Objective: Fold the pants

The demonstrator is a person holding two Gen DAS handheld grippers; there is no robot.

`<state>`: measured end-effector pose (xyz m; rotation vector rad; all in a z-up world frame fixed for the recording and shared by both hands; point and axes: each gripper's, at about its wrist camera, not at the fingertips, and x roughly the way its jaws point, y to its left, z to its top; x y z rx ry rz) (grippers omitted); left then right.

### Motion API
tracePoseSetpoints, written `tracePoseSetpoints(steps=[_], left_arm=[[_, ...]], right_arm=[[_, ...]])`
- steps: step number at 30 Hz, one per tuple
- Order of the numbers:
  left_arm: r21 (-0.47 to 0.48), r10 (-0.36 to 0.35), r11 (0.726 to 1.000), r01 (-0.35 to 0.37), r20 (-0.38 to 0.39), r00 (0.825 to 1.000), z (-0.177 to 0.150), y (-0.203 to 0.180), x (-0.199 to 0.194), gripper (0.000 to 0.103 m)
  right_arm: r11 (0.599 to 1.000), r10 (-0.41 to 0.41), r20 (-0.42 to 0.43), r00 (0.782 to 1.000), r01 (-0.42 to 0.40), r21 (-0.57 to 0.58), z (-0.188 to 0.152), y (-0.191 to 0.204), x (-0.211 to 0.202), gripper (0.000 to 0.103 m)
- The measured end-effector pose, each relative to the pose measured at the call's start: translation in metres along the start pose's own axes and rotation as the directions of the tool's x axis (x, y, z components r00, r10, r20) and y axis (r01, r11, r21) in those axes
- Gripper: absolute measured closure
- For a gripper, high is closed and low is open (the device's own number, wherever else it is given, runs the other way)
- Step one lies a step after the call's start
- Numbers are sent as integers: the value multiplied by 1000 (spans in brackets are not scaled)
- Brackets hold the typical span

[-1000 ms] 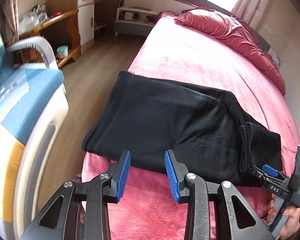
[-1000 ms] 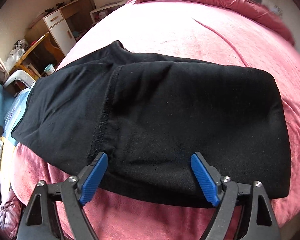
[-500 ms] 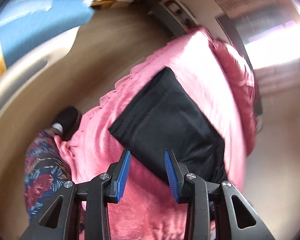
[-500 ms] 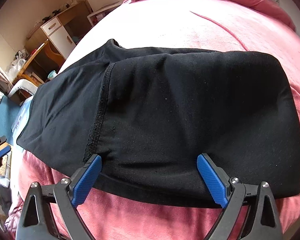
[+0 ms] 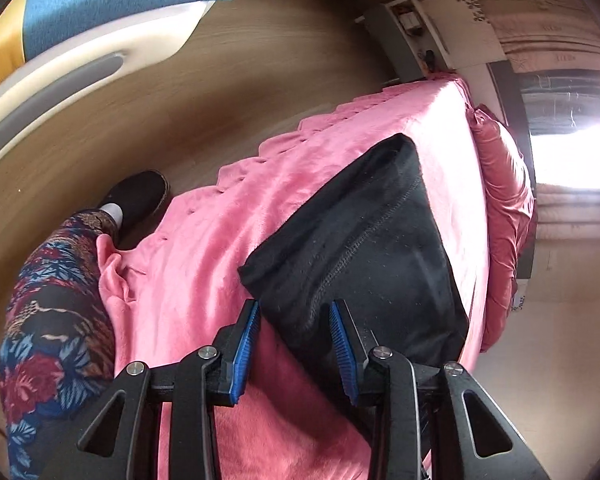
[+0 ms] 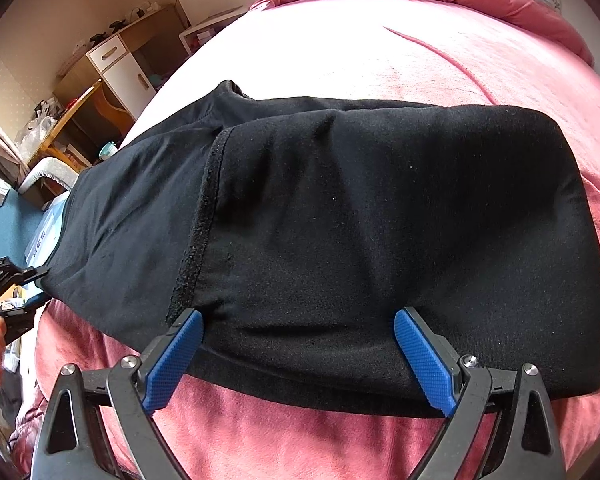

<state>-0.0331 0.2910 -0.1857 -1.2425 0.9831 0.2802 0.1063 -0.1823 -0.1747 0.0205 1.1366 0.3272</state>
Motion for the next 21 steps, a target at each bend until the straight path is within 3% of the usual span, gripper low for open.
tracePoseSetpoints(steps=[6,7,10,15,18,20,21], left_arm=[[-5,-1,1000,1,36,999,7,1,8,68],[7,7,1000,-7,42,999,7,-1,9,73],[61,14,998,-19,71,997,5,-9,5,86],[210,-33,978,4,136,990,-4,-40,-13,90],[343,-121,937,61,156,980,-16,-71,-29,90],[461,-174,883,87,149,973,-30,-99,-38,90],[525,-213,843,116,128,969,-39,-115,-41,90]], right_arm=[[1000,-7,3,1000,7,-7,0,1,1,5],[1000,-7,4,1000,7,-8,0,1,1,5],[1000,-6,4,1000,6,-10,0,1,1,5],[1000,-6,1,1000,6,-17,1,1,1,5],[999,-12,-7,1000,11,-34,3,3,-2,7],[999,-7,6,1000,7,-41,7,4,-11,12],[999,1,23,1000,0,-41,8,4,-18,13]])
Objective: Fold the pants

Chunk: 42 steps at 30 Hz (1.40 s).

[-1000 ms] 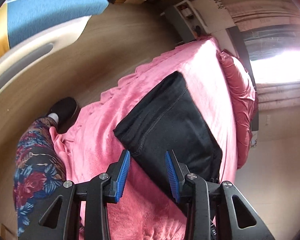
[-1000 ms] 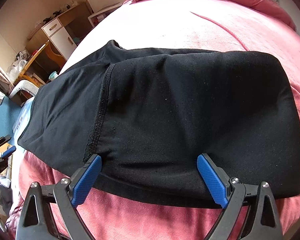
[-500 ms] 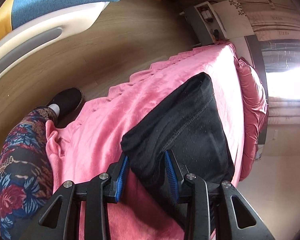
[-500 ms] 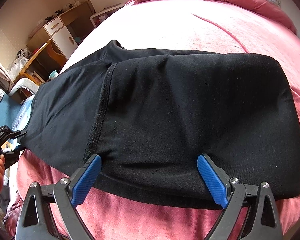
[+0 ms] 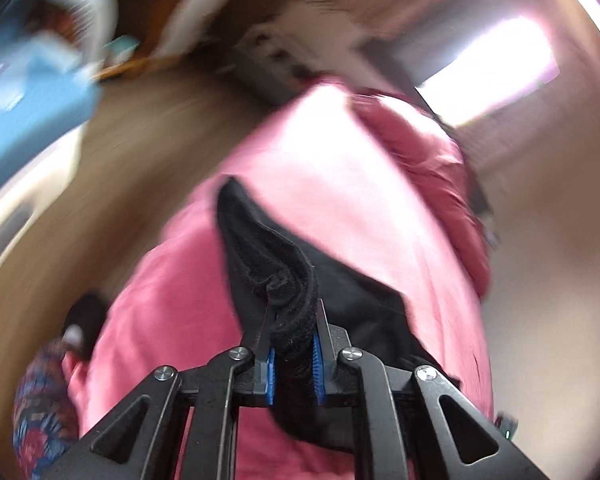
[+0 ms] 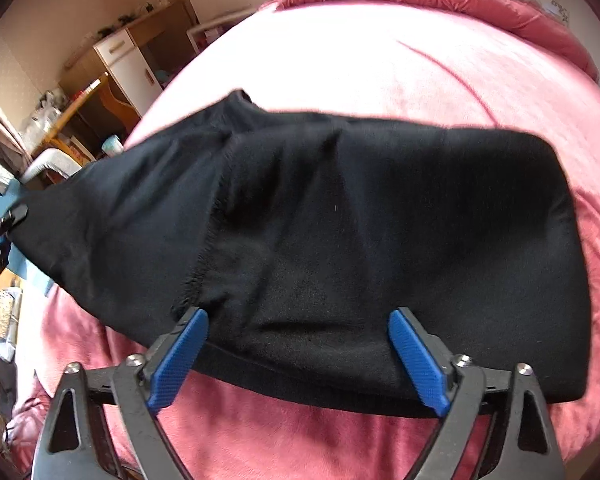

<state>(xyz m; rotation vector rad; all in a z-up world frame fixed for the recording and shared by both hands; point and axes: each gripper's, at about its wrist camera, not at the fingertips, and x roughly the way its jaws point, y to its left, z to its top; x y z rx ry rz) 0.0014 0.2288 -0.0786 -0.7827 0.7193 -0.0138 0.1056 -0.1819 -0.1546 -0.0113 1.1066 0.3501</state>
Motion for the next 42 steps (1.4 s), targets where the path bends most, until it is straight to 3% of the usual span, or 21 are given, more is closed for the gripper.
tracePoseSetpoints(steps=[3,5,7,9,11,15,18,19,20,21,24,26,28,30,33,36,37,40,42], left_arm=[[150,-85,985,88,-26,996,-5,-45,4,90],[235,-141,960,153,-69,988,-13,-74,10,90],[312,-178,928,206,-116,977,-22,-99,18,90],[380,-199,891,248,-163,966,-34,-120,26,90],[429,-206,858,281,-213,955,-45,-137,34,90],[496,-198,808,318,-280,939,-65,-157,46,90],[532,-196,776,338,-305,932,-73,-167,48,90],[539,-200,767,347,-313,928,-75,-171,48,90],[544,-204,761,354,-318,926,-77,-174,48,90],[547,-202,757,357,-323,925,-78,-175,49,90],[570,-182,741,355,-338,923,-85,-181,49,89],[502,-244,758,417,-375,894,-76,-181,46,78],[408,-344,770,491,-383,858,-62,-173,34,74],[346,-402,785,515,-349,847,-45,-162,22,73],[251,-436,823,509,-295,851,-22,-140,15,73],[243,-373,869,431,-250,893,-11,-125,16,73],[233,-356,880,414,-253,900,-9,-122,21,73],[235,-309,897,375,-275,910,-7,-118,39,73],[244,-283,899,364,-310,908,-13,-123,57,73]], right_arm=[[999,45,83,996,-45,-7,7,1,-28,13],[992,128,120,984,-129,3,17,0,-45,13],[965,257,133,957,-262,22,30,-1,-56,13],[926,371,143,918,-377,18,45,3,-64,13],[864,500,117,858,-504,3,62,12,-65,13],[779,626,51,778,-627,22,91,31,-50,13],[797,603,-4,798,-603,35,104,39,-28,13],[805,593,-25,805,-591,52,105,40,-19,19],[813,583,-56,811,-579,65,105,42,-9,29],[819,574,-83,815,-571,56,104,43,-2,60],[840,542,-92,835,-543,16,107,43,-2,83],[851,522,-72,850,-525,-26,112,41,-16,86],[858,511,-42,859,-512,-42,119,36,-31,86],[858,512,-9,859,-512,-48,127,26,-48,86],[867,498,34,867,-495,-58,133,13,-69,86],[876,482,75,873,-480,-48,130,-6,-91,86],[882,471,87,878,-470,-37,129,-15,-96,86],[893,445,116,888,-450,25,120,-44,-104,86],[895,429,115,896,-438,82,111,-69,-101,86]])
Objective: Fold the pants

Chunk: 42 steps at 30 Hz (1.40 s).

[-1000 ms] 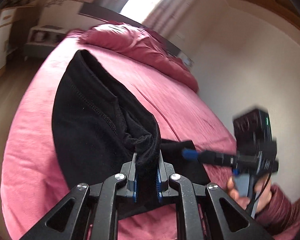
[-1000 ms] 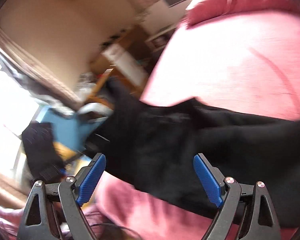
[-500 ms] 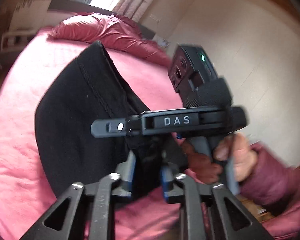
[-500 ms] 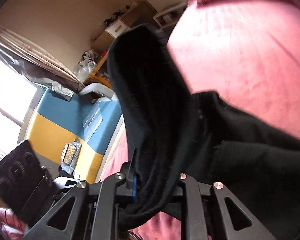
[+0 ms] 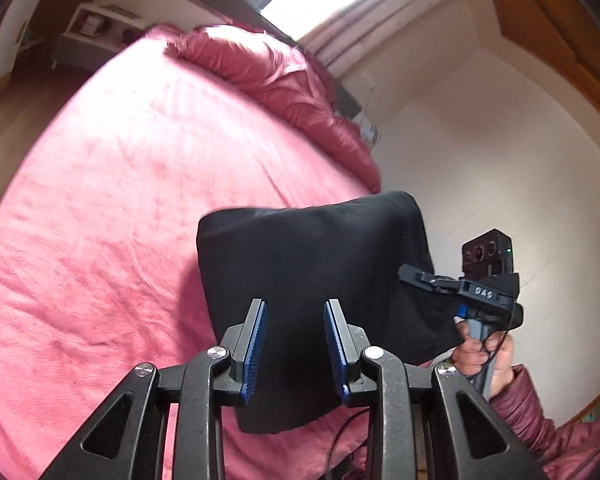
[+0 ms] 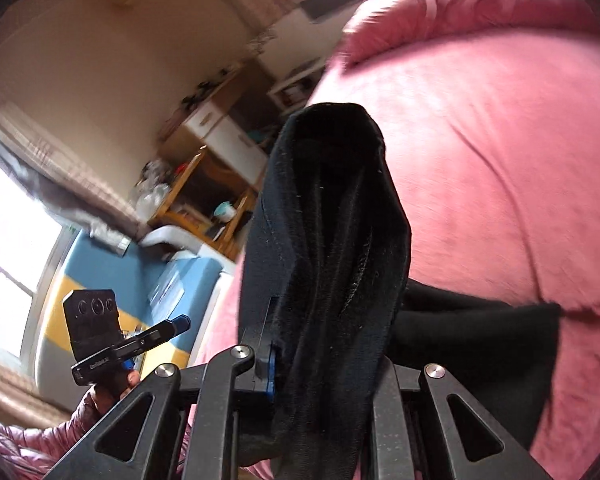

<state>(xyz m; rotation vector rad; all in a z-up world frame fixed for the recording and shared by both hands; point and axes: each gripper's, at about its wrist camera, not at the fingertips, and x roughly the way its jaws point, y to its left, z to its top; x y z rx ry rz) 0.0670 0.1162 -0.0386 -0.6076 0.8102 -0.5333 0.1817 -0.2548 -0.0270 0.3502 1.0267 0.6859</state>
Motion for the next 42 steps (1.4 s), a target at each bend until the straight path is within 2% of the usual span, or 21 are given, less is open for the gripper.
tracePoseSetpoints(steps=[6,10,15,18,21,24,27,29,34,36,40,42], left_arm=[[44,23,999,-17,-133,991,-10,-15,63,73],[85,58,996,-39,-241,969,-22,-22,103,73],[136,111,988,-69,-325,939,-40,-26,133,73],[144,116,987,-71,-330,937,-45,-29,137,73],[150,115,986,-69,-327,938,-43,-32,136,73],[159,120,985,-72,-320,940,-42,-33,138,73],[147,94,988,-52,-295,951,-42,-35,131,73],[134,82,990,-46,-278,957,-42,-35,124,73],[133,94,989,-62,-247,964,-41,-34,109,73],[131,100,989,-70,-242,965,-40,-32,104,73],[141,112,987,-79,-244,963,-42,-34,98,73],[152,118,985,-81,-247,962,-43,-37,97,73]], right_arm=[[988,-65,-21,998,67,141,-17,-73,-17,86],[974,-83,-40,996,89,210,-28,-109,-13,86],[950,-85,-63,994,100,297,-48,-145,-4,85],[934,-94,-62,994,110,341,-60,-159,-2,73],[912,-109,-4,994,101,396,-68,-168,-19,72],[907,-166,59,984,129,402,-75,-162,-52,69],[911,-162,102,982,109,399,-89,-147,-77,69],[914,-129,116,985,72,399,-101,-141,-88,69],[906,-63,100,993,15,424,-125,-120,-74,69],[889,-86,77,993,41,457,-130,-117,-61,69],[843,-129,89,988,63,534,-133,-129,-50,70],[837,-152,89,984,81,540,-131,-129,-47,73]])
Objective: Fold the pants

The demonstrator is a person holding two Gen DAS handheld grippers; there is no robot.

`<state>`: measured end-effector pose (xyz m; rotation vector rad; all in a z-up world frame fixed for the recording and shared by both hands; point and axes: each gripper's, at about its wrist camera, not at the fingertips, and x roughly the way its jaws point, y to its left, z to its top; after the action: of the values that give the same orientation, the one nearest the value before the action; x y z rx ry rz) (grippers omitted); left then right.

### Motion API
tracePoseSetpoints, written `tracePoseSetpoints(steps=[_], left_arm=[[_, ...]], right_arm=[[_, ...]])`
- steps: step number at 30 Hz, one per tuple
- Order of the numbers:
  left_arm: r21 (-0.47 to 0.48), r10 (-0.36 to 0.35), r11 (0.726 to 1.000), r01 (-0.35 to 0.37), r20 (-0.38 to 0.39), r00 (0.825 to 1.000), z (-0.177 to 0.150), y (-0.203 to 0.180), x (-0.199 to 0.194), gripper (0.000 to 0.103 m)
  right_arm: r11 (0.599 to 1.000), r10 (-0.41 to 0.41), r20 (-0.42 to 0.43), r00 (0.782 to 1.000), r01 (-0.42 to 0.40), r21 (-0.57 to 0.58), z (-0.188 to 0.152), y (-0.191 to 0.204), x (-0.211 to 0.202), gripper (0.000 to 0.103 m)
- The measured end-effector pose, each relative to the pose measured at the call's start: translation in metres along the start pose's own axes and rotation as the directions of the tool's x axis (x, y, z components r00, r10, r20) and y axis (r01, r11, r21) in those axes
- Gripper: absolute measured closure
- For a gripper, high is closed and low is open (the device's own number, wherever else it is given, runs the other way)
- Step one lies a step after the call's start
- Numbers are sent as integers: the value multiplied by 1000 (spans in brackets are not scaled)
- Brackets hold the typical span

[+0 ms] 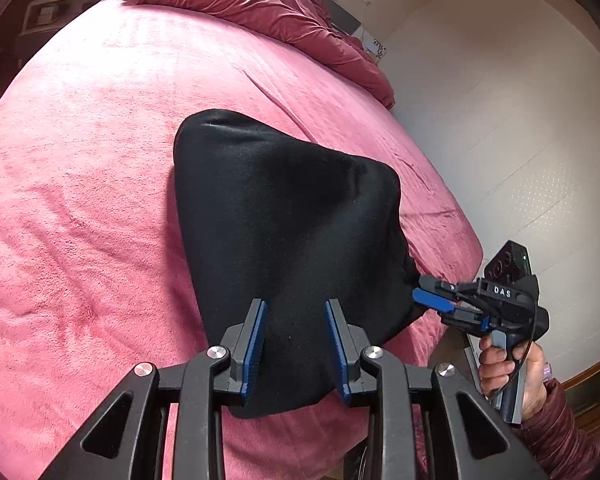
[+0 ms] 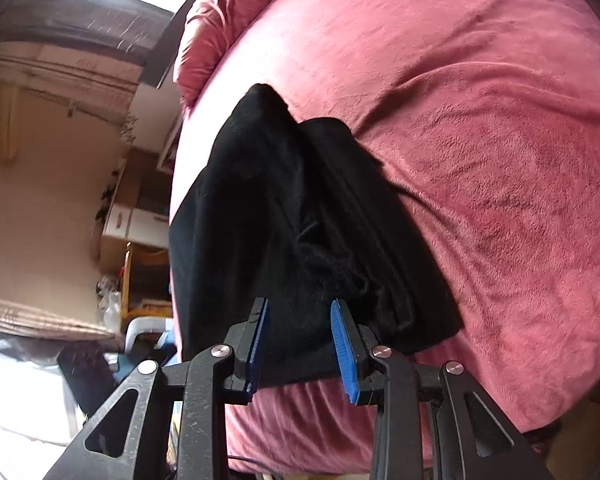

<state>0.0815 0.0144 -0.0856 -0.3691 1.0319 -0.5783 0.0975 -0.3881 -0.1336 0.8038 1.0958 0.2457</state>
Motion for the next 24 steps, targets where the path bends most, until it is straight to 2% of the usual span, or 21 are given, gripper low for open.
tracePoseSetpoints(steps=[6,10,14,15,16,19,21,24], left_arm=[[23,2,1000,-2,13,1000,-3,-5,-3,73],[11,-3,1000,3,17,1000,-2,-4,-3,73],[26,-3,1000,3,18,1000,-3,-6,-3,73],[28,-4,1000,4,17,1000,-2,-7,-3,73],[31,-5,1000,5,14,1000,-1,-8,-3,73],[42,-16,999,16,9,1000,-1,-11,-2,73],[57,-24,998,24,6,1000,-2,-14,-2,73],[59,-5,998,7,-25,1000,-4,-11,7,73]], right_arm=[[1000,-9,27,1000,9,-1,-9,3,-20,75],[999,-24,30,999,22,46,-12,-11,-17,74],[996,-37,69,997,31,83,-5,-17,-8,75],[996,-46,74,996,40,80,-3,-16,-6,78],[996,-55,78,995,49,76,-2,-14,-6,94],[998,-54,89,995,51,34,-3,-4,-14,95],[1000,-21,100,995,22,-9,-9,4,-31,95],[999,-29,107,994,33,-35,-18,1,-47,95]])
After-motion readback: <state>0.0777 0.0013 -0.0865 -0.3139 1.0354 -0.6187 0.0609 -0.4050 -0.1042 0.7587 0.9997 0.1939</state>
